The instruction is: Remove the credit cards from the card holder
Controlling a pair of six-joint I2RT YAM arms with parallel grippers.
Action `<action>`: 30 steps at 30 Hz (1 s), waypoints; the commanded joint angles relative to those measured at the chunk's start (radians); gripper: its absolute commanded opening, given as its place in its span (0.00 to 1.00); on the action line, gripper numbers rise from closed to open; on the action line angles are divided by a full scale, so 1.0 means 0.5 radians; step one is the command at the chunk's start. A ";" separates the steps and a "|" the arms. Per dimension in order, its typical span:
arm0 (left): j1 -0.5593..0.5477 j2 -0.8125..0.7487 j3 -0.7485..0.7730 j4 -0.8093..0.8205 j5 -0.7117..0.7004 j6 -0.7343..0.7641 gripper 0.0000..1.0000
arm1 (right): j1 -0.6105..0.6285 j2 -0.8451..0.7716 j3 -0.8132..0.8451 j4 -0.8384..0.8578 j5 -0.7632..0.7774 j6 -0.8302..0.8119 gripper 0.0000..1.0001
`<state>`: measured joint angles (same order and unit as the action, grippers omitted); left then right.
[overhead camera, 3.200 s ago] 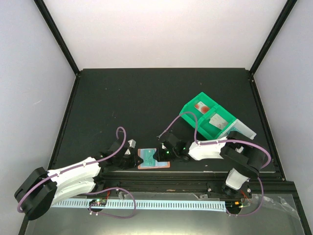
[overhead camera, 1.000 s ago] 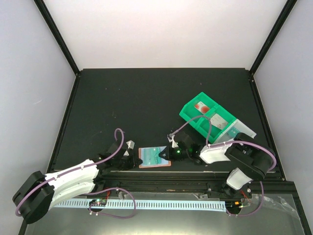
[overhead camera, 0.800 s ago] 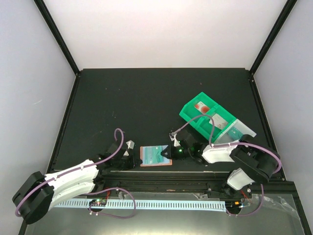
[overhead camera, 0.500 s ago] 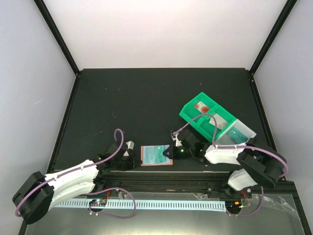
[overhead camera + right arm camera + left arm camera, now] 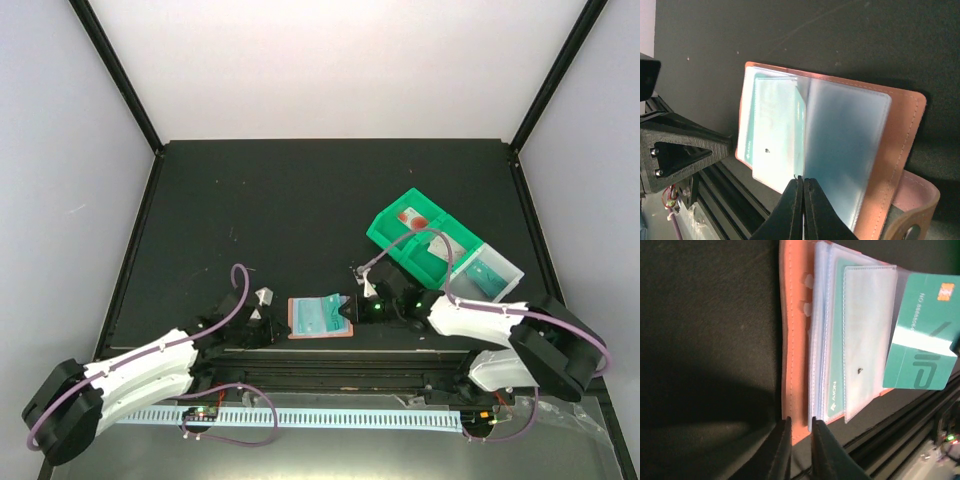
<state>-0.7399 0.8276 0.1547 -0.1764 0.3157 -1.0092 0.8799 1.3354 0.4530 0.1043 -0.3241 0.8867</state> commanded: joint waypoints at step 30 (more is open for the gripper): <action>0.013 -0.753 0.556 -0.253 0.480 0.531 0.72 | -0.016 -0.438 0.524 -0.499 -1.079 -0.804 0.01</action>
<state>-0.7395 0.4679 0.4431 -0.3828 0.4450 -0.7609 0.8761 1.1301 0.7197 -0.2325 -0.7471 0.4767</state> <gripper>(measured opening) 0.752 0.010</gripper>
